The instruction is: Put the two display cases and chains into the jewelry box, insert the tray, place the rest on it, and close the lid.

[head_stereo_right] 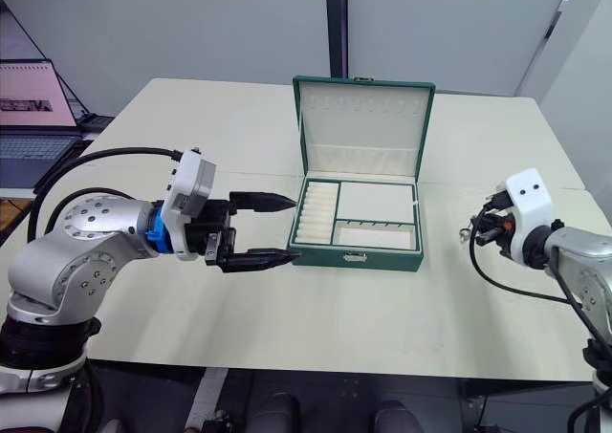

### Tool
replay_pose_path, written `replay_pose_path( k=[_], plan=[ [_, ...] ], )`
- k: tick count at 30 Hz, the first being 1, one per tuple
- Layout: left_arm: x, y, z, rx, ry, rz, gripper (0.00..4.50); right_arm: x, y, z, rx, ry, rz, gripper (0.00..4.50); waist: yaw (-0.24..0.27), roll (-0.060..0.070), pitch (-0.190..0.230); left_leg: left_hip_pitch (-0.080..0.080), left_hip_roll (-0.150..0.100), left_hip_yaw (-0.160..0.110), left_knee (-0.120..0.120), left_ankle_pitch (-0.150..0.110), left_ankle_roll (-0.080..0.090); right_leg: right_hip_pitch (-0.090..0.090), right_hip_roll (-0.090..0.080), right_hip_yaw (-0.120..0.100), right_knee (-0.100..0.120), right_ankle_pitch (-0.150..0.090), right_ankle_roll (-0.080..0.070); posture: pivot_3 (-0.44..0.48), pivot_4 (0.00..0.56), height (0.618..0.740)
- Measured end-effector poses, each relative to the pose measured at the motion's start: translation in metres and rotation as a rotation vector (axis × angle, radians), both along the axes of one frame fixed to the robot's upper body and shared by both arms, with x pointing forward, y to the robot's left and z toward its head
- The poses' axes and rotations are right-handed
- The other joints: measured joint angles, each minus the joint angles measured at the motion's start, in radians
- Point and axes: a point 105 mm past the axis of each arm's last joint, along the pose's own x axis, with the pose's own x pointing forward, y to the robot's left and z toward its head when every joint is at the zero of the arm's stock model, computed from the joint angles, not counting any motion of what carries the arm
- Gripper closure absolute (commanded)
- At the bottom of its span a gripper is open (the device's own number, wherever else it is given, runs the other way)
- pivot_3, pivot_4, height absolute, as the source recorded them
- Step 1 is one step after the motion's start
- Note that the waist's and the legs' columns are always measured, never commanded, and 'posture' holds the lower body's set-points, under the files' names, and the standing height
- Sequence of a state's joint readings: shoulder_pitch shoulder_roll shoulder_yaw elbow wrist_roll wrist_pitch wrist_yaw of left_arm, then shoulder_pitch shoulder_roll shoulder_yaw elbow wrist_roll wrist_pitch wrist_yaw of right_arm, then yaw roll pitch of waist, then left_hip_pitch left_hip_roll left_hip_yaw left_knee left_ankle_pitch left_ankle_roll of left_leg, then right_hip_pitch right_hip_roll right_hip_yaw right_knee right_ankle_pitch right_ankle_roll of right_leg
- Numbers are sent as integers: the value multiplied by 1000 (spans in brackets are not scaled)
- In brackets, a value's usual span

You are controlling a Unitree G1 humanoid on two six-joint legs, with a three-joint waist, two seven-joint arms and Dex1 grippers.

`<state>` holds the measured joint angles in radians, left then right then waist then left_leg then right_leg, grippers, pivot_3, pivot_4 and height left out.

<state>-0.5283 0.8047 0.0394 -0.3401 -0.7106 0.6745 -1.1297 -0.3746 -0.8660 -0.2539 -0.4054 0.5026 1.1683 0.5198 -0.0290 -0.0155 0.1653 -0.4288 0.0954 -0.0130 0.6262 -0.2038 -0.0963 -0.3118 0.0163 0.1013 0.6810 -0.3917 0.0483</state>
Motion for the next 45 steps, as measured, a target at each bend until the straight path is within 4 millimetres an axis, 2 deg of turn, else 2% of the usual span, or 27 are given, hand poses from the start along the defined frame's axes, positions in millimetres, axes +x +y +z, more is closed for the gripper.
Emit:
replay_pose_path(
  k=[8, 13, 19, 25, 33, 40, 45],
  plan=[
    [0, 32, 8, 23, 41, 38, 0, -12, 33, 41, -19, -33, 178, 4394, 0, 1, 1, 0, 0, 0, -1, 0, 0, -1, 0, 0, 0, 0, 0, 0, 150, 740],
    [2, 41, 3, 19, 54, 58, 0, -14, 49, 53, -11, -42, 248, 4394, 0, 1, 1, -1, 0, 0, -1, 0, 0, -2, 0, 0, 0, 0, 0, 0, 150, 740],
    [-8, 59, 0, 39, 90, 72, 0, -12, 77, 52, 15, -32, 351, 4394, -3, 1, 1, -3, 1, 1, -1, 0, 0, -6, 0, 1, 1, 0, 0, 0, 150, 740],
    [-17, 68, 1, 61, 108, 56, 0, -9, 96, 40, 28, -1, 414, 4394, 0, 2, 1, -3, 1, 1, -1, 0, 0, -6, 0, 0, 0, 0, 0, 0, 150, 740],
    [-22, 66, -3, 58, 115, 47, 0, -1, 117, 26, 73, 11, 450, 4394, -1, 2, 1, -3, 1, 1, -1, 0, 0, -6, 0, 0, 1, 0, 0, 0, 150, 740],
    [-22, 65, -4, 64, 109, 59, 0, 7, 122, 20, 83, 1, 447, 4394, -1, 2, 1, -3, 1, 1, -1, 0, 0, -6, 0, 0, 1, 0, 0, 0, 150, 740],
    [-20, 67, -4, 62, 89, 86, 0, 9, 134, 10, 107, 23, 465, 4394, -1, 2, 1, -3, 1, 1, -1, 0, 0, -7, 0, 0, 1, 0, 0, 0, 150, 740]
  ],
)
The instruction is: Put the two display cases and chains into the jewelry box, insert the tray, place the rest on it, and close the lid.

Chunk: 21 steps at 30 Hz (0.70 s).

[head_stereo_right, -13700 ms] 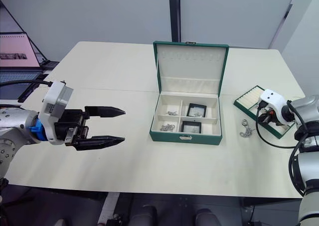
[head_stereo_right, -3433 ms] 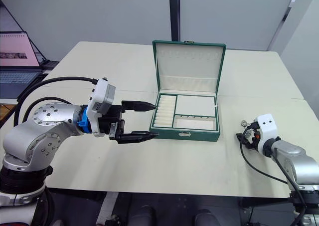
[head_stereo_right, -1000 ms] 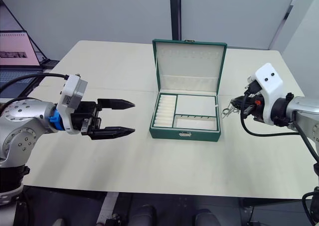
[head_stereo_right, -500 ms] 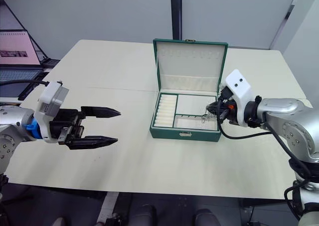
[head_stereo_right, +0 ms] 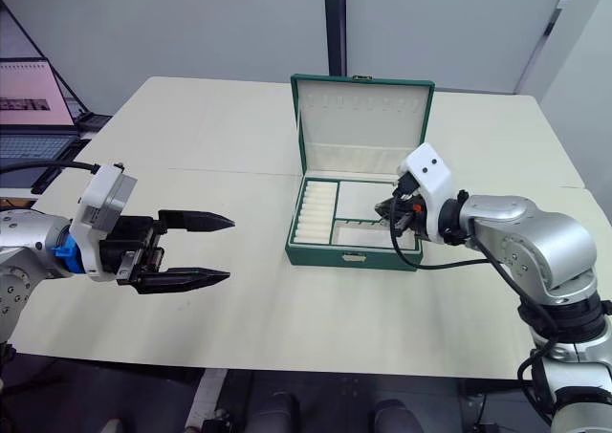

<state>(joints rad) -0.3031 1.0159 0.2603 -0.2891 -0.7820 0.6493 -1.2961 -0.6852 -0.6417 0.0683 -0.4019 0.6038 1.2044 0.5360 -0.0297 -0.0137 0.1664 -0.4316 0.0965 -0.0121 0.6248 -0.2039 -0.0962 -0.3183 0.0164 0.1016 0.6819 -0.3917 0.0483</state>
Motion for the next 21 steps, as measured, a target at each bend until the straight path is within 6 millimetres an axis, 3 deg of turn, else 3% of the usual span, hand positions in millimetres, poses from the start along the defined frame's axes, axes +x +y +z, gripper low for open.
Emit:
replay_pose_path(
  k=[10, 21],
  plan=[
    [1, 3, -2, -2, -2, 30, 0, 9, 9, -18, 8, 29, 0, 4394, 0, 0, 0, 0, 0, 0, 0, 0, 0, 0, 0, 0, 0, 0, 0, 0, 150, 740],
    [1, 3, -1, -2, -17, 28, 0, 12, 2, -41, -28, 62, -29, 4394, 0, 0, 0, 0, 0, 0, 0, 0, 0, 0, 0, 0, 0, 0, 0, 0, 150, 740]
  ],
)
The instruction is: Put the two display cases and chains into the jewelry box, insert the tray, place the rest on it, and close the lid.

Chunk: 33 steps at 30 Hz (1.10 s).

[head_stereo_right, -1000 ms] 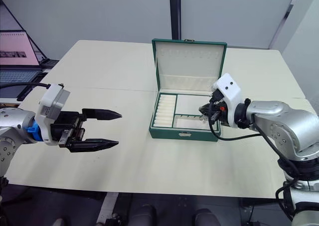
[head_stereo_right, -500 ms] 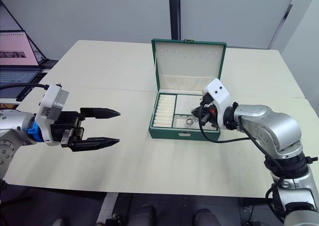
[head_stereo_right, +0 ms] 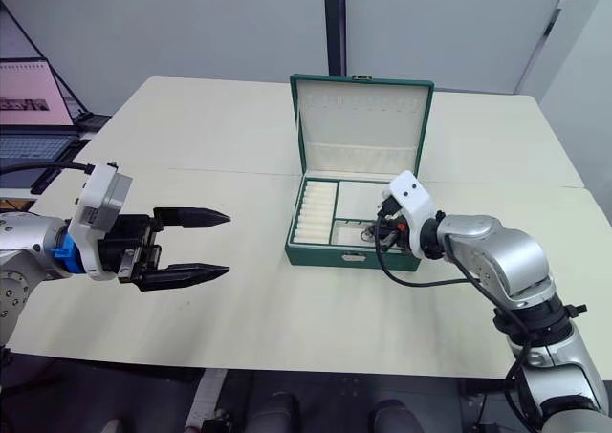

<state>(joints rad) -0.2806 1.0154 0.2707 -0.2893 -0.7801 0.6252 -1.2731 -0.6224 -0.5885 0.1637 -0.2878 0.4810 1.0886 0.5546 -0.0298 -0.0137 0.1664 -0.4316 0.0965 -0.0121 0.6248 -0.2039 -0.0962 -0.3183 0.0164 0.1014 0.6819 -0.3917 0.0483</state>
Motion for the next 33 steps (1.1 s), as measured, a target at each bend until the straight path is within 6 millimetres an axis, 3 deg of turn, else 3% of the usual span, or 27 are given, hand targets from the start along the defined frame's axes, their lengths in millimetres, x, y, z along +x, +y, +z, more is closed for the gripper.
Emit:
replay_pose_path(
  k=[2, 3, 8, 12, 17, 20, 26, 30, 33],
  plan=[
    [0, 0, 0, 0, 0, 0, 0, 0, 0, 0, -2, -6, -1, 4394, 0, 0, 0, 0, 0, 0, 0, 0, 0, 0, 0, 0, 0, 0, 0, 0, 150, 740],
    [0, 0, 0, 0, 0, 0, 0, 0, 0, 0, -2, -6, 0, 3738, 0, 0, 0, 0, 0, 0, 0, 0, 0, 0, 0, 0, 0, 0, 0, 0, 150, 740],
    [0, 0, 0, 0, 0, 0, 0, -2, 2, 4, 30, -4, 19, 2562, 0, 0, 0, 0, 0, 0, 0, 0, 0, 0, 0, 0, 0, 0, 0, 0, 150, 740],
    [3, 2, -2, 10, 30, 39, 0, -7, 5, 20, 54, -35, 47, 1577, 0, 0, 0, 0, 0, 0, 0, 0, 0, 0, 0, 0, 0, 0, 0, 0, 150, 740],
    [8, 7, -5, 62, 103, 138, 0, -32, -7, 47, 61, -80, 76, 30, 4, 0, 0, -1, 0, 0, -1, 0, 0, 0, 0, -1, -1, 0, 0, 0, 150, 740],
    [11, 11, -8, 82, 139, 183, 0, -54, -23, 49, 54, -77, 67, 30, 8, 0, 0, -1, 0, 0, -1, 0, 0, 1, 0, -1, -1, 0, 0, 0, 150, 740],
    [19, 20, -25, 119, 242, 280, 0, -87, -57, 19, 16, 7, -47, 30, 3, -1, 0, -1, 0, 0, -1, 0, 0, 1, 0, 0, -1, 0, 0, 0, 150, 740],
    [15, 24, -32, 76, 135, 226, 0, -112, -76, -7, 12, 72, -117, 30, 1, 0, -1, 0, 0, 1, -2, 0, 0, 1, 0, 0, -1, 0, 0, 0, 150, 740],
    [11, 37, -46, 59, 152, 247, 0, -129, -80, -19, 21, 76, -136, 30, -1, 0, -1, 0, 0, 0, -2, 0, 0, 1, 0, 0, -1, 0, 0, 0, 150, 740]
  ],
)
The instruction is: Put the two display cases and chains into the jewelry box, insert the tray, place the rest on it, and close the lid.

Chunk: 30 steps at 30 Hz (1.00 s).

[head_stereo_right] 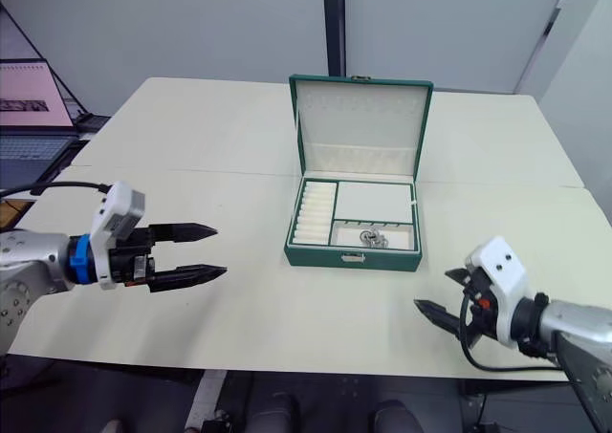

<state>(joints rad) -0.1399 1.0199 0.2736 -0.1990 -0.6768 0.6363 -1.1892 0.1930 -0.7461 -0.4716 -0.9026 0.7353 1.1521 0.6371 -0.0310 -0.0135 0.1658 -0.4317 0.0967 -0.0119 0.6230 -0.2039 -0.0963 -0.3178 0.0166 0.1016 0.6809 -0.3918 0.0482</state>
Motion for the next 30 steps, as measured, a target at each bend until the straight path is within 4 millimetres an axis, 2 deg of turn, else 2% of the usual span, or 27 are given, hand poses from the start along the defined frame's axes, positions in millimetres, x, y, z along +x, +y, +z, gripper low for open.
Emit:
replay_pose_path(
  k=[4, 11, 13, 15, 16, 17, 21, 25, 28, 30],
  plan=[
    [-3, 17, -10, 7, 2, 38, 0, -10, -3, -8, -2, -10, -15, 30, 0, -1, 0, 0, 0, 0, 1, 0, 0, 1, 0, 0, 0, 0, 0, 0, 150, 740],
    [-1, 17, -8, 10, -24, 34, 0, -8, -4, -5, 0, -56, -21, 30, 2, -2, -1, 0, 0, 0, 1, 0, 0, 1, 0, -1, 0, 0, 0, 0, 150, 740],
    [9, 18, -2, 13, -39, 79, 0, -6, -7, -4, -1, -42, -24, 389, 2, -2, -1, 0, 0, 0, 1, 0, 0, 1, 0, -1, 0, 0, 0, 0, 150, 740],
    [21, 17, 1, 25, -34, 135, 393, -1, -10, -1, 0, -43, -27, 866, 2, -2, -1, 0, -1, 0, 1, 0, 0, 2, 0, -1, 0, 0, 0, 0, 150, 740],
    [26, 14, 2, 26, -33, 148, 604, 2, -12, 2, -3, -45, -29, 1270, 2, -2, -1, 0, -1, 0, 1, 0, 0, 2, 0, 0, 0, 0, 0, 0, 150, 740],
    [31, 9, 4, 21, -34, 151, 935, 6, -14, 4, -2, -51, -33, 1687, 3, -2, -1, 0, -1, 0, 1, 0, 0, 2, 0, -1, 0, 0, 0, 0, 150, 740],
    [44, -9, 6, 20, -42, 133, 2150, 18, -21, 12, -6, -66, -56, 2754, 3, -2, -1, 0, -1, 0, 2, 0, 0, 2, 0, 0, 0, 0, 0, 0, 150, 740],
    [53, -13, 2, 41, -34, 142, 3435, 29, -27, 15, -17, -68, -76, 3717, 1, -2, -1, 0, -1, 0, 2, 0, 0, 2, 0, 0, 0, 0, 0, 0, 150, 740],
    [58, -17, -5, 46, -18, 142, 4375, 40, -27, 15, -24, -67, -80, 4378, 2, -2, -1, 0, -1, 0, 2, 0, 0, 2, 0, 0, 0, 0, 0, 0, 150, 740],
    [63, -24, -7, 39, -15, 132, 4445, 49, -27, 14, -33, -69, -84, 4444, 3, -2, -1, 0, -1, -1, 3, 0, 0, 2, 0, 0, 1, 0, 0, 0, 150, 740]
  ],
)
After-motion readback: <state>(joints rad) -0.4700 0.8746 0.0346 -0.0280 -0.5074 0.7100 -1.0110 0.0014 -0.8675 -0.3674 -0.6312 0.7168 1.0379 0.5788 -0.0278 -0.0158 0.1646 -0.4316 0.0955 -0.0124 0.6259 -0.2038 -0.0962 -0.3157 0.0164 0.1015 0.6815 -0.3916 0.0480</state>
